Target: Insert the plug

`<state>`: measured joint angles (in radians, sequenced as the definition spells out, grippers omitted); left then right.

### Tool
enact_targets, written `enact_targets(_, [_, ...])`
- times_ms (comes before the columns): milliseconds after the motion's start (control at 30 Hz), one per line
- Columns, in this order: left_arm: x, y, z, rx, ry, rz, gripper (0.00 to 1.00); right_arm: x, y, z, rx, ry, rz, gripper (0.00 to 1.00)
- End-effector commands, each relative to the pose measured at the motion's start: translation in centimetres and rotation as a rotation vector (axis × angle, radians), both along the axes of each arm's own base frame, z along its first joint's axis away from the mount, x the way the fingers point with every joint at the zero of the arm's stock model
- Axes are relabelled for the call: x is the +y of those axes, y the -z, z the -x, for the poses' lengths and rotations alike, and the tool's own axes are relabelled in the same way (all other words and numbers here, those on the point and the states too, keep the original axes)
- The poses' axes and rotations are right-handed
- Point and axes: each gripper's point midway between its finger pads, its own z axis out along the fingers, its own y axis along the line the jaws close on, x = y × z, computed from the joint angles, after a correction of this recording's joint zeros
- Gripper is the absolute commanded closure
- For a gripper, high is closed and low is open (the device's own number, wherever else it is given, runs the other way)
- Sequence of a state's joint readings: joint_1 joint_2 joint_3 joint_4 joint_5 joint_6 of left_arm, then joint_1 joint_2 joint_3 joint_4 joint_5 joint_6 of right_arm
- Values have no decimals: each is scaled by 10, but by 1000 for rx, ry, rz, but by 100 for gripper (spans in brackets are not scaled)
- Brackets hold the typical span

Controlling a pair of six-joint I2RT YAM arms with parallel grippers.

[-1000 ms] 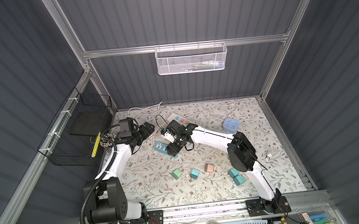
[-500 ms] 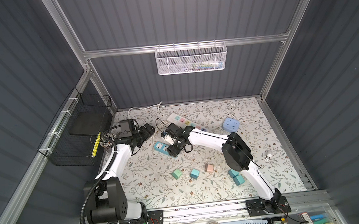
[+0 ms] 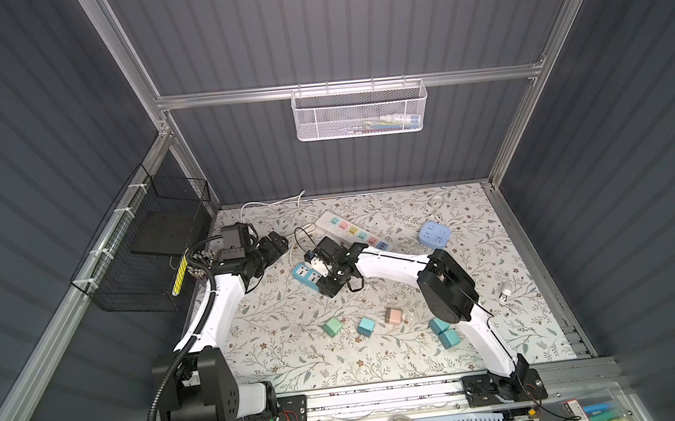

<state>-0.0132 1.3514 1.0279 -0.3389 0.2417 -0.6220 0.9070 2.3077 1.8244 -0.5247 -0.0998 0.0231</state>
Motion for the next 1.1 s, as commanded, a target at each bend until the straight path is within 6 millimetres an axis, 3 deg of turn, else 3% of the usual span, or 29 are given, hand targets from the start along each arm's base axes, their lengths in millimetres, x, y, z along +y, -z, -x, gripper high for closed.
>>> enact_targets(0, [1,-13,3,-19,6,-18,8,-11,-12,4,-28,35,-19,52])
enact_targets(100, [1,-11,5,-7,3,-15,8,-24,-17,13,-17,52,-11,52])
enact_targets(267, [1,6,15,48,-21,11,10,-58,-9,25,10,183,63,50])
enact_targets(433, [1,23,28,119,-29,20,12,-72,-3,30,45,362,95,49])
enact_targets(633, [-1,40,43,159,-41,42,14,-73,-1,33,77,395,103,41])
enact_targets(700, [0,46,49,171,-34,28,14,-70,-7,38,100,387,75,34])
enact_targets(900, [-8,57,64,196,-3,-77,20,-71,-48,49,101,342,6,30])
enact_targets(1067, [-45,68,78,156,128,-162,25,-89,-86,38,15,353,-26,29])
